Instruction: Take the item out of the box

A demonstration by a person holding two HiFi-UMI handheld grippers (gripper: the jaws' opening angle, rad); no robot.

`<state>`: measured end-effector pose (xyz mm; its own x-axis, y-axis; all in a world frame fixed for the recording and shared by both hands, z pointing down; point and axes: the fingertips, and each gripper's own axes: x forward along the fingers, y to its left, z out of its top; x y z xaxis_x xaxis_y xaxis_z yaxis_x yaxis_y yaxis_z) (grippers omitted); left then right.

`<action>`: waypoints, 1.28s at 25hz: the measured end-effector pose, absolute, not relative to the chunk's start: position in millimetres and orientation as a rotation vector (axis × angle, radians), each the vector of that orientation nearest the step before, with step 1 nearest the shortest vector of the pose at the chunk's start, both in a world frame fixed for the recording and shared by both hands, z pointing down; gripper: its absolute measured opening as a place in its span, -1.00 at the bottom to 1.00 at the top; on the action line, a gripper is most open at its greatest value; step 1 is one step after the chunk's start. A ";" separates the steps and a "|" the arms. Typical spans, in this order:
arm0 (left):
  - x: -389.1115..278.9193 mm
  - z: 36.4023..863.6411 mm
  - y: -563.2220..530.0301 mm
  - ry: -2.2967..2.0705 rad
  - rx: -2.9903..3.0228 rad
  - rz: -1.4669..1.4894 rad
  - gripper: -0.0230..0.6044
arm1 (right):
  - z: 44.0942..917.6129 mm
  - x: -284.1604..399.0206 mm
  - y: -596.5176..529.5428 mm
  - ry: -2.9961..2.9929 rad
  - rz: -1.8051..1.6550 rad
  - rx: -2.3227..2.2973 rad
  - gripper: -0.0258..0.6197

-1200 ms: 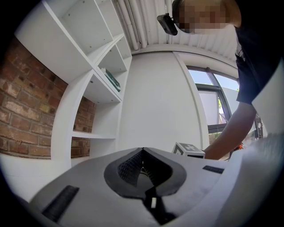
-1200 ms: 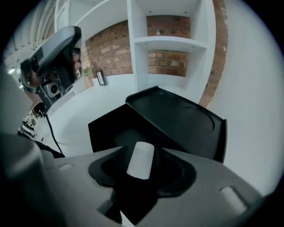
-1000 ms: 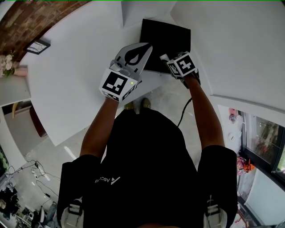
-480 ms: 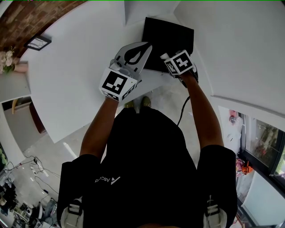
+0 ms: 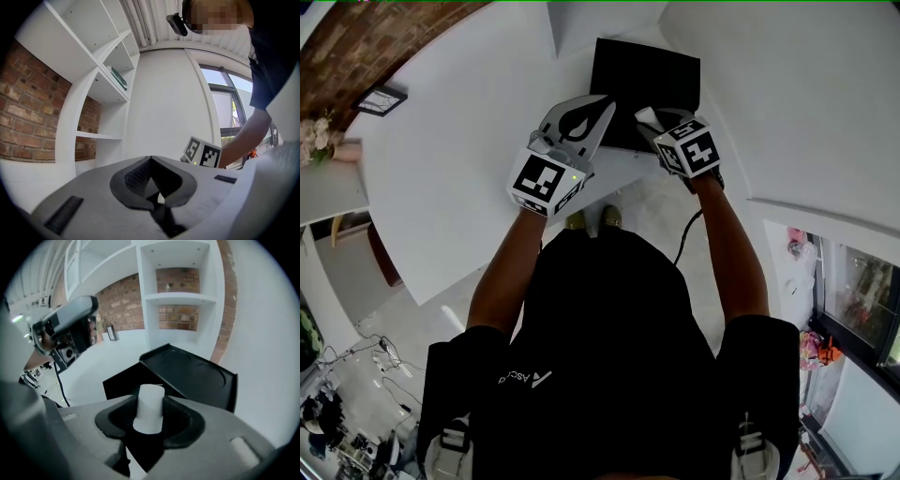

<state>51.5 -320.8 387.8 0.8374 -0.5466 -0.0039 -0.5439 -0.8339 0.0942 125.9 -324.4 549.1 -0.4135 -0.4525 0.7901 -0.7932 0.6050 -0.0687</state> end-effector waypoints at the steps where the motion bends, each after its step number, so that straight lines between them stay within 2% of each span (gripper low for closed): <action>1: 53.5 387.4 -319.2 -0.865 2.928 -0.042 -0.93 | 540.1 125.5 -323.5 -2.099 0.553 1.001 -0.38; 20: 78.0 346.0 -281.3 -0.853 2.995 -0.077 -0.93 | 362.8 125.6 -274.6 -2.701 0.235 1.437 -0.38; 32: 80.9 322.7 -261.1 -0.861 3.038 -0.125 -0.93 | 324.8 115.5 -242.9 -2.881 -0.061 1.472 -0.39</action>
